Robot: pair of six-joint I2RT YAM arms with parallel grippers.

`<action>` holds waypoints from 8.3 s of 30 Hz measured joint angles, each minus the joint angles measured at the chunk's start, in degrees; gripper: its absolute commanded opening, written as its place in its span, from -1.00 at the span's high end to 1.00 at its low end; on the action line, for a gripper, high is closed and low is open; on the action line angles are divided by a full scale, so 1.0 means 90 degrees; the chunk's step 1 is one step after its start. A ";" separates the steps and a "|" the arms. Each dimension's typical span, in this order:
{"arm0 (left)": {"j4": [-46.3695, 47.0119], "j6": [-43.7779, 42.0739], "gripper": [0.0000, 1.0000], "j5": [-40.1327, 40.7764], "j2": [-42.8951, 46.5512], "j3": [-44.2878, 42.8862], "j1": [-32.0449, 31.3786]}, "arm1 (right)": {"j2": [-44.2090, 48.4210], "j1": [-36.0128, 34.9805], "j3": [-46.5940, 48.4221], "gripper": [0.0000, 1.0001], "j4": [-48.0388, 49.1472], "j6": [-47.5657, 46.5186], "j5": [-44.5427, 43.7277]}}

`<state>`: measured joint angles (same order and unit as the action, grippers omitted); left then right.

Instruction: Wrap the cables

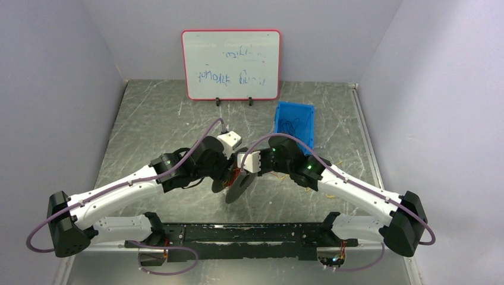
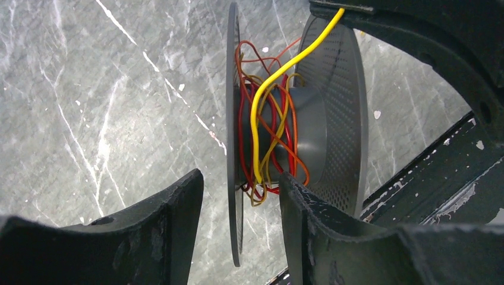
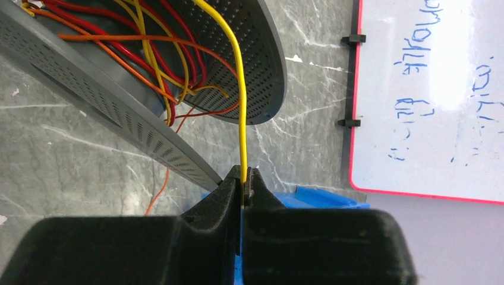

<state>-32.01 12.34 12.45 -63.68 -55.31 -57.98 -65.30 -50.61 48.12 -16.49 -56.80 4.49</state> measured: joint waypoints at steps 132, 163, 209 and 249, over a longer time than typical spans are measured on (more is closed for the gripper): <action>-0.1763 -0.0240 0.86 0.1440 0.0539 -0.3235 0.0641 | 0.1158 0.1627 -0.2669 -0.49 0.1515 0.8604 -0.1124; -0.2390 -0.0427 0.86 0.2511 0.0481 -0.4422 0.0644 | -0.0369 0.1962 -0.2990 -0.42 0.2953 0.8456 0.1630; -0.2380 -0.0505 0.86 0.2810 0.0347 -0.4546 0.0644 | 0.2259 0.0452 -0.4354 -0.49 0.2465 1.0081 0.1515; -0.1948 -0.0583 0.86 0.2747 0.0180 -0.3995 0.1071 | 0.2387 -0.0180 -0.4432 0.08 0.1921 1.0717 0.0920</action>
<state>-49.54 7.09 37.17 -62.06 -91.26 -48.34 -43.81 -52.23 8.23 0.80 39.66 12.78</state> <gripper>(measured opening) 0.093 0.477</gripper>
